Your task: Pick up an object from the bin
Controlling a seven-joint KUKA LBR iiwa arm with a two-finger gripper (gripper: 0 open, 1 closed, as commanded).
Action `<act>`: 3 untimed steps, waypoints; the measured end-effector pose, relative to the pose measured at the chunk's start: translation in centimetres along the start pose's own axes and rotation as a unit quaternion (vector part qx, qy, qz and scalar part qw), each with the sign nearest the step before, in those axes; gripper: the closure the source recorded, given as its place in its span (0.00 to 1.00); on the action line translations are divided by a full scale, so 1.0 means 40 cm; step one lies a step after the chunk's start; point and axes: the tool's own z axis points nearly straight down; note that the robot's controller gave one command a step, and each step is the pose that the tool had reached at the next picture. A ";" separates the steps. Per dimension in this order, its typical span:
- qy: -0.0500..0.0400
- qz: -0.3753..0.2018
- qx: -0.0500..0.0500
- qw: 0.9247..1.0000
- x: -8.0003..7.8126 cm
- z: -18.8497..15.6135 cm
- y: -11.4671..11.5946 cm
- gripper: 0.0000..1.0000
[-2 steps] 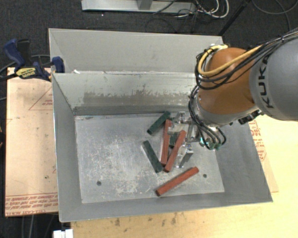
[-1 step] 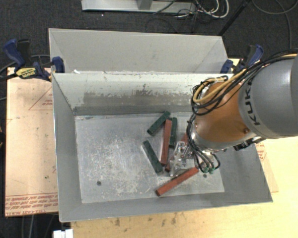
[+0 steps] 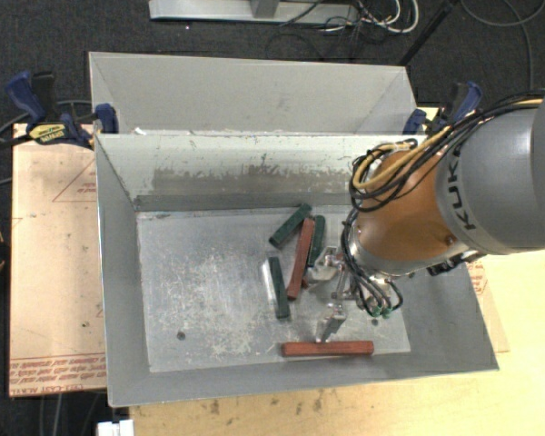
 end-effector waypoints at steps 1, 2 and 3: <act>-0.002 0.000 0.000 1.000 -0.002 -0.001 0.000 0.00; -0.016 0.027 0.000 1.000 -0.103 0.022 0.174 1.00; -0.006 0.025 0.000 1.000 -0.089 0.031 0.179 0.00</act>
Offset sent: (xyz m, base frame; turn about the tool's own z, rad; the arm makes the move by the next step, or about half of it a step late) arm 0.0373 0.0679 -0.0171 0.0507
